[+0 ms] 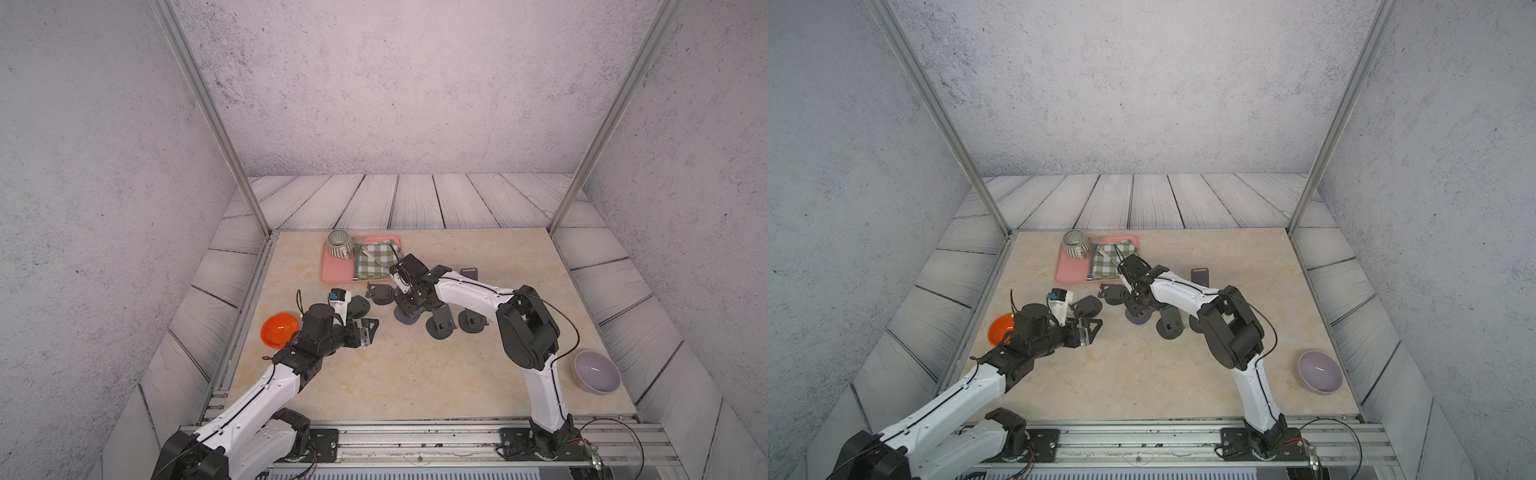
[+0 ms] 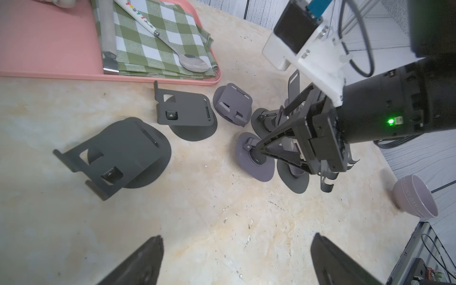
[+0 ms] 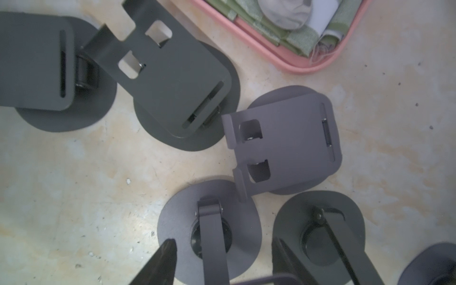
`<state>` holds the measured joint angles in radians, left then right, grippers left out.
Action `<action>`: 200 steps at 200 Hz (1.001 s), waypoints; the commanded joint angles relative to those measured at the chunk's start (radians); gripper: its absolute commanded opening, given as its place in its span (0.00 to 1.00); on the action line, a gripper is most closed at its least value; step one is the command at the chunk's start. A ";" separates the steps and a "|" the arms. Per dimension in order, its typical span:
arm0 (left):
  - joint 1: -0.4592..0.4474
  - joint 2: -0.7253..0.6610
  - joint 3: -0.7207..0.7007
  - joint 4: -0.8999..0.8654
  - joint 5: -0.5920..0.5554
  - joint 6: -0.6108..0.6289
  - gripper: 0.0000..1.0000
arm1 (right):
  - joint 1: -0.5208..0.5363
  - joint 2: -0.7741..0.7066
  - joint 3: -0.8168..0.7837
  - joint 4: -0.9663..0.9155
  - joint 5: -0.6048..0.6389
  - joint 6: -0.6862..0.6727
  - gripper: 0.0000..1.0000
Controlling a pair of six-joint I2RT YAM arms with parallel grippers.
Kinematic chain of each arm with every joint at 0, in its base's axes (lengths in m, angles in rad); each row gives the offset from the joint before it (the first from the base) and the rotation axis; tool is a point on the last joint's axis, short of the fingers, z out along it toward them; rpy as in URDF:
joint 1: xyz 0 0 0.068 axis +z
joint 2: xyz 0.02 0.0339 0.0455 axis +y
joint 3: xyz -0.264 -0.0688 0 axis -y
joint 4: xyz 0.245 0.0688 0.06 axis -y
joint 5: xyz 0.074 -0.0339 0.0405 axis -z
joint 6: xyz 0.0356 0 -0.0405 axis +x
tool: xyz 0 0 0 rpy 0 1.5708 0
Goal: Open the phone stand
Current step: Pick up the phone stand at the center of the board.
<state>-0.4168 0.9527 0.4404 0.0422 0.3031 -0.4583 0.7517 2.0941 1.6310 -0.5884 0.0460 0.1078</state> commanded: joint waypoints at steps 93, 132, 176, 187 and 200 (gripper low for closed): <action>-0.005 0.042 0.059 0.030 0.054 0.009 0.98 | 0.005 -0.209 0.057 -0.160 0.026 0.043 0.55; -0.028 0.086 0.088 0.054 0.060 0.001 0.98 | -0.001 -0.244 0.103 -0.223 0.086 0.034 0.55; -0.083 0.156 0.139 0.072 0.043 0.006 0.99 | -0.041 -0.265 0.135 -0.281 0.123 0.043 0.55; -0.097 0.175 0.154 0.076 0.040 0.009 0.99 | -0.060 -0.276 0.136 -0.292 0.126 0.051 0.55; -0.116 0.197 0.172 0.080 0.038 0.013 0.99 | -0.086 -0.288 0.140 -0.303 0.127 0.060 0.55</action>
<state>-0.5041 1.1198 0.5636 0.0948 0.3458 -0.4553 0.7105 1.8610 1.7420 -0.8383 0.1341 0.1444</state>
